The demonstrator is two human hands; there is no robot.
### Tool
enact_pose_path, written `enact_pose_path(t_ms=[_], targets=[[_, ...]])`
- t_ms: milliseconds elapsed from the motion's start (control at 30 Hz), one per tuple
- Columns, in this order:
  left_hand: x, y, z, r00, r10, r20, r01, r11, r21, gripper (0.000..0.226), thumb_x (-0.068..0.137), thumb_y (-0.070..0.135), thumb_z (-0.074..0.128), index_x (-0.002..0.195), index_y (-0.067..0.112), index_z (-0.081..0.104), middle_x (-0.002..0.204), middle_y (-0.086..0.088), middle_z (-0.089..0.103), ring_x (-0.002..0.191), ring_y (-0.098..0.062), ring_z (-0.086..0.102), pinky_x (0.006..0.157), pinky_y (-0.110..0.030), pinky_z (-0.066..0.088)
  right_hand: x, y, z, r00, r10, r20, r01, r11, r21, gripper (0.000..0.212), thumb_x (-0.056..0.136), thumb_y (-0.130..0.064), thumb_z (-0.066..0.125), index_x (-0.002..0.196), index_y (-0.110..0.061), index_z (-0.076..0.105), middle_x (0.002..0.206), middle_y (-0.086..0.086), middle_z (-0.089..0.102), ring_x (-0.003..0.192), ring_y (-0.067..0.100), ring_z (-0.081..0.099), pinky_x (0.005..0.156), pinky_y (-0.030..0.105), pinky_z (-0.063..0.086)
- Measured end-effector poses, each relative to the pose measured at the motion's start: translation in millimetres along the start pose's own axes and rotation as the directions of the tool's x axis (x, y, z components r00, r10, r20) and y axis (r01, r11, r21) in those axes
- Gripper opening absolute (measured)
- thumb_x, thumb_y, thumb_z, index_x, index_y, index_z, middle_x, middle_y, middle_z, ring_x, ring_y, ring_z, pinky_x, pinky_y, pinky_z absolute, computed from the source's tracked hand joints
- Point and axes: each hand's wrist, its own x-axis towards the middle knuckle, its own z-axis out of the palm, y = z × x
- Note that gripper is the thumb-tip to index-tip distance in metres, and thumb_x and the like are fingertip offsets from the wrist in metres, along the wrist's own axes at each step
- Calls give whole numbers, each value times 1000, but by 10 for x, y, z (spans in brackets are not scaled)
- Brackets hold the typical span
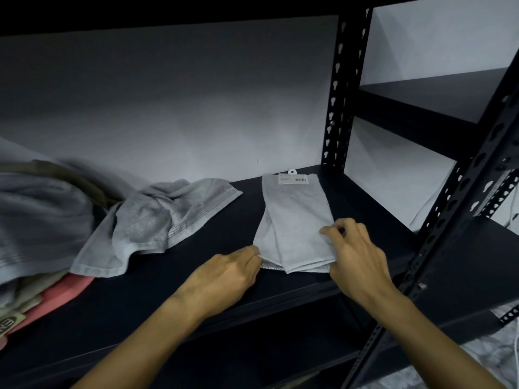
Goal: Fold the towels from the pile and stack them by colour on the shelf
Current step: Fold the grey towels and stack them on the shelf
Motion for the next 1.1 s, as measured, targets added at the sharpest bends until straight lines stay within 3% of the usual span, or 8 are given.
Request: enact_pose_path(t_ms=[167, 333, 467, 600, 733, 833, 933, 1100], targets=[[43, 3, -74, 999, -30, -39, 29, 1000, -5, 12, 89, 16, 68, 92, 5, 67, 117, -6, 59, 76, -9, 64, 46, -16, 49, 90, 81, -142, 1000, -7, 23, 7, 1000, -18, 65, 64, 10, 69, 123, -16, 61, 118, 7, 49, 100, 25, 51, 48, 27, 36], [59, 2, -122, 999, 36, -22, -36, 999, 5, 10, 93, 14, 59, 85, 8, 60, 98, -2, 57, 57, -8, 51, 37, -20, 41, 87, 74, -230, 992, 102, 76, -106, 993, 53, 61, 79, -7, 69, 136, -25, 54, 129, 1, 45, 112, 21, 50, 67, 37, 53], [-2, -2, -76, 999, 40, 0, -40, 999, 16, 18, 100, 16, 45, 88, 11, 59, 92, 0, 57, 63, -10, 53, 43, -27, 48, -78, 154, -192, 964, 160, 212, -191, 973, 132, 62, 86, -17, 65, 142, -33, 44, 134, -8, 39, 123, 13, 40, 88, 33, 48], [10, -21, -100, 997, 72, 7, -72, 997, 6, 12, 96, 15, 54, 91, 9, 63, 108, -2, 60, 86, -12, 62, 49, -27, 52, -89, 65, -312, 982, -173, 72, 171, 985, 29, 66, 78, -26, 72, 139, -30, 45, 143, -2, 33, 124, 17, 40, 76, 29, 51], [36, -19, -126, 996, 79, 52, -78, 997, -23, 14, 95, 19, 50, 91, 13, 62, 102, 4, 60, 86, -10, 60, 49, -26, 51, 16, 1, -166, 845, -534, 5, 534, 845, -24, 25, 85, -35, 60, 109, -30, 69, 105, -8, 62, 95, 12, 58, 68, 30, 57], [19, -16, -104, 999, 40, 34, -39, 998, -41, 18, 98, 23, 45, 93, 15, 61, 96, 6, 58, 82, -9, 58, 48, -27, 50, 88, 67, -81, 975, -139, -172, 190, 924, 332, 16, 93, -29, 59, 99, -23, 73, 92, -11, 65, 84, 12, 61, 65, 28, 53], [0, 6, -79, 1000, 13, 19, -12, 999, -43, 17, 99, 22, 46, 93, 15, 60, 96, 6, 58, 82, -9, 57, 47, -28, 49, 158, 252, -177, 899, 408, -157, -249, 772, 585, 16, 92, -17, 63, 106, -9, 68, 89, 1, 67, 79, 20, 62, 78, 32, 52], [-11, 27, -85, 999, -42, -14, 41, 997, -64, 24, 98, 27, 40, 87, 15, 59, 91, 6, 59, 78, -9, 56, 43, -27, 46, 44, 438, -176, 785, 619, -10, -584, 745, 323, 49, 91, -14, 59, 133, 0, 39, 106, 28, 59, 92, 44, 58, 74, 49, 52]])
